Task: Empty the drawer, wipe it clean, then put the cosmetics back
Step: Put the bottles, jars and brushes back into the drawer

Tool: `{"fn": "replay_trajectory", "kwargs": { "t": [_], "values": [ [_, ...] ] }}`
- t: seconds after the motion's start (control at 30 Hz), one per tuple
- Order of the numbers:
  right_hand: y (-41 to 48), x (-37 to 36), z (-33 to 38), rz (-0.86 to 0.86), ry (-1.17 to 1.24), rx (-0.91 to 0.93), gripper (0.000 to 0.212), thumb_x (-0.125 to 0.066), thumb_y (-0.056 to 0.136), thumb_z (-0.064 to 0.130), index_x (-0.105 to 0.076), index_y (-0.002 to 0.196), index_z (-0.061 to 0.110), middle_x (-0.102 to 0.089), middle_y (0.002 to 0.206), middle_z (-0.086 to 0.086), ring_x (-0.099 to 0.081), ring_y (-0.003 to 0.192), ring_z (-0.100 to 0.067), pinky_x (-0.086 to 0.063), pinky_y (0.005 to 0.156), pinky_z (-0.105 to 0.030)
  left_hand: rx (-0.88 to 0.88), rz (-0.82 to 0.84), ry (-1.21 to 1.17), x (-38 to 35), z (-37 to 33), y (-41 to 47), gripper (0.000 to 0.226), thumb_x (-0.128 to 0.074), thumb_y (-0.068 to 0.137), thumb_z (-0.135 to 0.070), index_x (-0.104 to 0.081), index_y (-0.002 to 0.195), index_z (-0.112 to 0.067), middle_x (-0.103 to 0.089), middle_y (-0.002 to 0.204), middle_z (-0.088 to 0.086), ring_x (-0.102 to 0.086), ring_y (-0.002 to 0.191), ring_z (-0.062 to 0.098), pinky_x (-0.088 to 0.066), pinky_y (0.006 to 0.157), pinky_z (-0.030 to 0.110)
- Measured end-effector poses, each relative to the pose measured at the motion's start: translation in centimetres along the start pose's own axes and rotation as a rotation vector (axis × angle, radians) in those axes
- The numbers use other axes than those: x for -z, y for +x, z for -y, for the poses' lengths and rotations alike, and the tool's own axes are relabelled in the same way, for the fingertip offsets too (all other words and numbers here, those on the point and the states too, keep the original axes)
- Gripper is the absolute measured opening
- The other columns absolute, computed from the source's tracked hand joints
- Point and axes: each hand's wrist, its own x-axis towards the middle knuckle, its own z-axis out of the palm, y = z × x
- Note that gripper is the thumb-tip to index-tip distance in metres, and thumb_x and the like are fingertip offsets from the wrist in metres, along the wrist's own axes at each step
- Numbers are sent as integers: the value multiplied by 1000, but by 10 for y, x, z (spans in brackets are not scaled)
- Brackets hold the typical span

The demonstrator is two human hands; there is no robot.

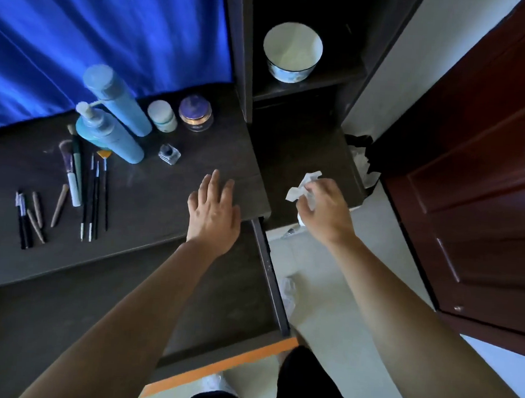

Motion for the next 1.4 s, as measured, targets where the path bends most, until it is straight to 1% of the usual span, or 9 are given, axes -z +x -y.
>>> {"fn": "replay_trajectory", "kwargs": {
  "t": [0.13, 0.23, 0.33, 0.53, 0.73, 0.87, 1.07, 1.2, 1.4],
  "values": [
    [58, -28, -32, 72, -42, 19, 41, -58, 94, 36, -59, 128, 14, -49, 137, -11, -51, 122, -31, -47, 99, -39, 90, 3, 32, -23, -8, 37, 56, -44, 97, -36, -34, 148, -13, -19, 160, 13, -15, 147, 31, -19, 114, 52],
    [82, -59, -60, 434, -327, -29, 73, -42, 93, 66, -30, 153, 26, -15, 162, -15, -17, 148, -36, -22, 119, -48, 141, -31, 55, -38, -10, 47, 54, -39, 98, -41, -34, 146, -18, -21, 159, 11, -17, 146, 29, -17, 112, 52],
    [86, -85, -87, 633, -445, -31, 90, -34, 89, 76, -6, 158, 26, 12, 163, -18, 9, 151, -39, -4, 121, -51, 173, -48, 59, -45, -12, 49, 53, -35, 99, -42, -29, 148, -21, -17, 161, 9, -12, 148, 27, -12, 115, 52],
    [82, -71, -82, 608, -350, -61, 88, -41, 90, 72, -5, 158, 31, 11, 164, -18, 9, 151, -38, -5, 122, -50, 180, -13, 68, -39, -12, 50, 57, -30, 98, -47, -26, 149, -23, -14, 161, 9, -9, 148, 27, -13, 114, 52],
    [87, -21, -40, 488, -248, -103, 88, -43, 92, 69, 0, 158, 29, 12, 165, -11, 9, 152, -32, -8, 121, -48, 130, 120, -15, 0, -4, 54, 63, -46, 94, -51, -29, 149, -26, -18, 161, 3, -16, 146, 24, -17, 114, 48],
    [83, 0, 10, 377, -172, -81, 90, -49, 93, 63, 0, 158, 23, 7, 165, -9, 4, 152, -30, -14, 121, -49, 7, -60, -49, 38, 14, 33, 56, -46, 96, -46, -37, 145, -23, -32, 155, 5, -30, 140, 26, -25, 111, 47],
    [50, -1, 103, 209, -77, -27, 91, -56, 93, 54, -3, 158, 19, 1, 165, -12, -2, 152, -30, -14, 122, -44, -22, -197, -80, 81, 78, -16, 70, -51, 94, -48, -22, 153, -24, -6, 162, 10, -18, 145, 31, -24, 112, 50],
    [28, -19, 157, 202, -32, -10, 93, -60, 92, 51, -1, 158, 22, 1, 166, -9, -4, 152, -29, -18, 121, -43, -40, -230, -99, 109, 124, -32, 86, -57, 90, -50, -8, 156, -22, 4, 163, 11, -11, 148, 34, -21, 115, 52],
    [28, -40, 199, 236, -51, -4, 92, -62, 91, 47, 0, 157, 26, 0, 166, -4, -3, 152, -26, -20, 122, -45, 94, -281, -302, 129, 151, -15, 99, -67, 85, -45, -5, 155, -14, -5, 162, 13, -10, 149, 30, -15, 118, 44]
  ]
}}
